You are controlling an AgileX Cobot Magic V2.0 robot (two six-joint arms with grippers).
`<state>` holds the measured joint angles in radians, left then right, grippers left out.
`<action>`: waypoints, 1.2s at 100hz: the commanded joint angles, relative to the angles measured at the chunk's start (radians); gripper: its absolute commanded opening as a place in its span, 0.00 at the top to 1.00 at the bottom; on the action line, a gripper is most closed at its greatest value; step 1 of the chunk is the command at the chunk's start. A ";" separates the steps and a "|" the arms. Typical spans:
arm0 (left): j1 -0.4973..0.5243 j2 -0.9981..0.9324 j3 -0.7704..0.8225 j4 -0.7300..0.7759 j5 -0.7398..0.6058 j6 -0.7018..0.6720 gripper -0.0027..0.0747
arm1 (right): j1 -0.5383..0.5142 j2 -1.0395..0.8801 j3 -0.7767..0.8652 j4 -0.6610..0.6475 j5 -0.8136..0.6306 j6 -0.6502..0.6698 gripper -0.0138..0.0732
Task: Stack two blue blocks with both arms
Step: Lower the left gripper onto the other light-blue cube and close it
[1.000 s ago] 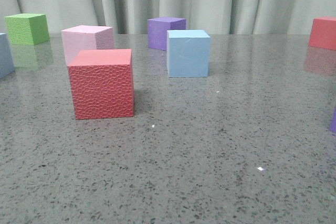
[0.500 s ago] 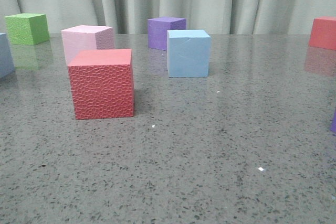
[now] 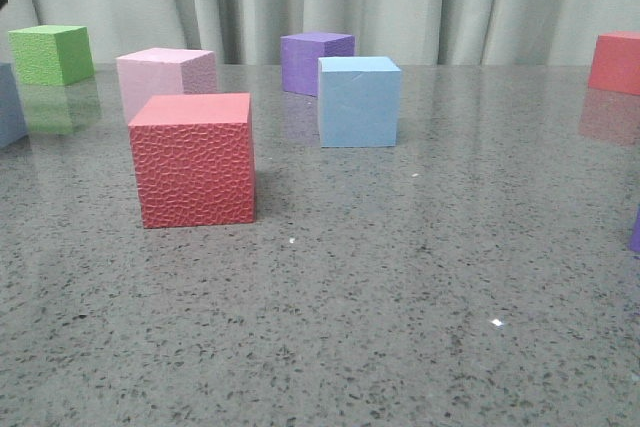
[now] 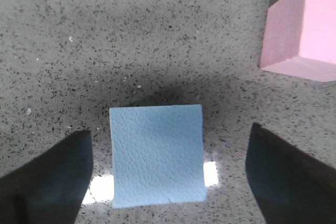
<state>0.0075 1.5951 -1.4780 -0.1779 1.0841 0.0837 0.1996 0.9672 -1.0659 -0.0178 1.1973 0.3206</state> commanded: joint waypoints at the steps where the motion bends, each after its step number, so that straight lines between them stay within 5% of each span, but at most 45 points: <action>1: -0.004 -0.012 -0.039 0.013 -0.011 -0.004 0.23 | -0.007 -0.014 -0.023 -0.007 -0.044 -0.012 0.14; 81: -0.007 0.096 -0.039 0.016 0.108 -0.024 0.24 | -0.007 -0.014 -0.023 -0.012 -0.040 -0.012 0.14; 120: -0.008 0.096 -0.039 -0.020 0.105 -0.024 0.54 | -0.007 -0.014 -0.023 -0.013 -0.039 -0.012 0.14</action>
<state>0.0062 1.7362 -1.4865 -0.1683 1.2011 0.0680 0.1996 0.9672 -1.0659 -0.0178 1.1973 0.3182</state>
